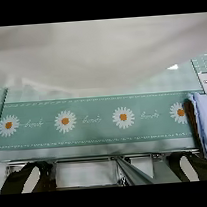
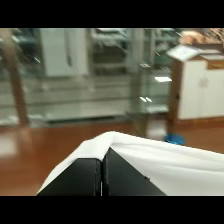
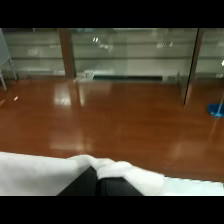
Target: Fold the shirts.
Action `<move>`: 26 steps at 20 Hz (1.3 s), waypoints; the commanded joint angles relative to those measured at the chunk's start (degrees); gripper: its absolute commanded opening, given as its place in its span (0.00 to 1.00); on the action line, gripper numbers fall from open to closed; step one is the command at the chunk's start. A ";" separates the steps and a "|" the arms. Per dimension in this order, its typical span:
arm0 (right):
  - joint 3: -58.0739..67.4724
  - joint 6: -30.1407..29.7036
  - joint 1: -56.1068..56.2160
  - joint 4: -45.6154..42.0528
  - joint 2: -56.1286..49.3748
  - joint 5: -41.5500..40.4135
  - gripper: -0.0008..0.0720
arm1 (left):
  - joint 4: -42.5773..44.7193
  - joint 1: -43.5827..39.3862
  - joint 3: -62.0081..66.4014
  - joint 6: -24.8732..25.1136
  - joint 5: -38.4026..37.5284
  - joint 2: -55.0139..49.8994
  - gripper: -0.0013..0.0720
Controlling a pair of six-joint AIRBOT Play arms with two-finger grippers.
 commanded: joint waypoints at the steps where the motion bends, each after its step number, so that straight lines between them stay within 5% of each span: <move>1: 0.22 2.58 0.02 -3.74 6.10 5.11 0.04 | 10.03 0.04 3.98 -0.42 -2.73 4.76 0.06; 7: -2.99 4.02 0.02 -3.89 4.70 13.68 0.04 | 11.41 -4.37 -8.22 -1.09 -8.00 7.91 0.06; 11: -16.90 2.38 0.04 2.32 1.07 12.72 0.04 | 8.81 -4.39 -27.82 -1.46 -6.16 5.90 0.06; 14: -30.64 -2.47 0.09 8.02 -4.68 4.81 0.04 | 5.38 -4.57 -40.33 -1.46 -0.07 0.61 0.06; 20: -37.33 -10.54 0.09 15.02 -31.50 -15.74 0.04 | 5.14 -7.98 -47.39 -4.31 18.43 -21.42 0.06; 23: -29.16 -11.43 0.09 21.77 -48.52 -18.78 0.04 | 4.46 -9.33 -45.24 -11.04 26.91 -32.61 0.06; 26: -18.95 -9.57 0.09 24.98 -61.42 -18.58 0.04 | -1.90 -10.05 -41.64 -11.17 31.41 -41.81 0.06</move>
